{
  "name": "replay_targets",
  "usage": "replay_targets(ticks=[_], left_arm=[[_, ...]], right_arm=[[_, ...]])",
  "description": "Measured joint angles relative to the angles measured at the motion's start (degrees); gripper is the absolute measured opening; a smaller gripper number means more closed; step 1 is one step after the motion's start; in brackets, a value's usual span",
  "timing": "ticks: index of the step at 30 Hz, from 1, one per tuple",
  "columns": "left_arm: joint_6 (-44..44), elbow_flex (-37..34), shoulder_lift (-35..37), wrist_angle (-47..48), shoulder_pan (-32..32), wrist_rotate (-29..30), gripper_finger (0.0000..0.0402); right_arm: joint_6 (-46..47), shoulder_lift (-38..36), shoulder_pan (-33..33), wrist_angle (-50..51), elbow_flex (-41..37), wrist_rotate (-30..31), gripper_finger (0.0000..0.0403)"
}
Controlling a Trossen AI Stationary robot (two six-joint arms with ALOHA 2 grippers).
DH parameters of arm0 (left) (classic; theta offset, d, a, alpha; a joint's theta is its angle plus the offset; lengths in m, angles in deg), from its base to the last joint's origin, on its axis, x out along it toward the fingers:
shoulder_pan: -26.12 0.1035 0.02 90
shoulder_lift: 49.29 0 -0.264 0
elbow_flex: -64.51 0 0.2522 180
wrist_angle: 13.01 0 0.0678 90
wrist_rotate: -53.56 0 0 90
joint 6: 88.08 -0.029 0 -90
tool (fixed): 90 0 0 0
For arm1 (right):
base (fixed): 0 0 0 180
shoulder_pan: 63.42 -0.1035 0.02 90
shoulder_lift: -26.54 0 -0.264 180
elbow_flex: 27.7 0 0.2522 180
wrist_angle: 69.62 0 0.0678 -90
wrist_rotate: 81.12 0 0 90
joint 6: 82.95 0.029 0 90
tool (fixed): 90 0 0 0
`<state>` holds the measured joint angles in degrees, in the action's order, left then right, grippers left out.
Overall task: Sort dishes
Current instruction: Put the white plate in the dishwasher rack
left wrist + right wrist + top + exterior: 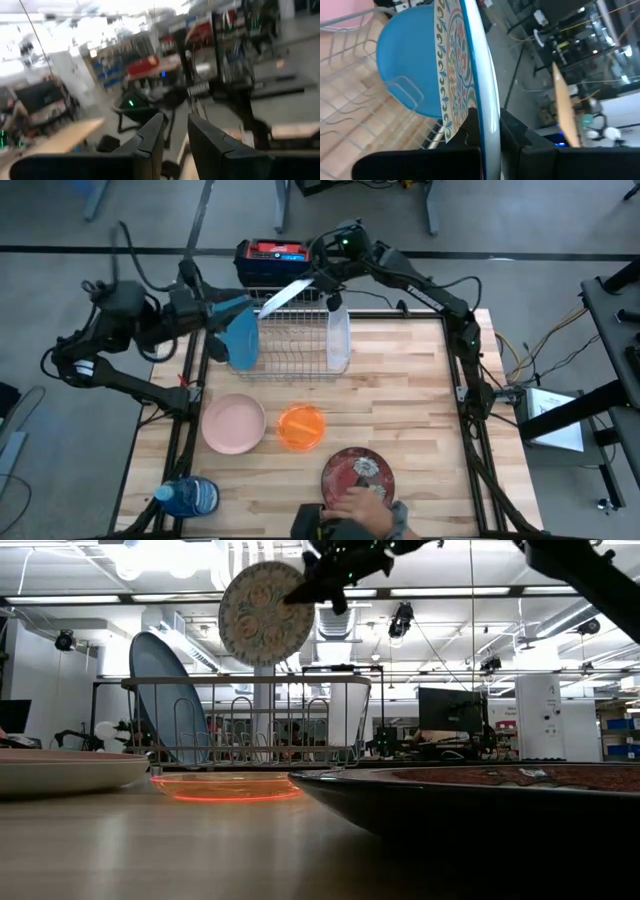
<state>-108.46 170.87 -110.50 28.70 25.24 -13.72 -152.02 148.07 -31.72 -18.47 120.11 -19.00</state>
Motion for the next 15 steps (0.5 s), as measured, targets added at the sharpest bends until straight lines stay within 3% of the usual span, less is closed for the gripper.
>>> replay_targets(ticks=[7, 12, 15], left_arm=[[5.64, -6.98, -1.40, 7.18, 0.02, 2.07, 0.0078], [6.36, -13.47, -0.54, 6.02, 0.02, 14.22, 0.0078], [7.38, -16.17, 0.11, 5.58, 0.02, 15.79, 0.0087]], right_arm=[[5.62, -0.40, 0.15, 0.53, 0.05, -3.87, 0.0012], [5.54, -1.35, -0.54, 4.34, 0.05, -5.45, 0.0012], [4.98, -2.29, -0.84, 6.05, 0.05, -5.43, 0.0012]])
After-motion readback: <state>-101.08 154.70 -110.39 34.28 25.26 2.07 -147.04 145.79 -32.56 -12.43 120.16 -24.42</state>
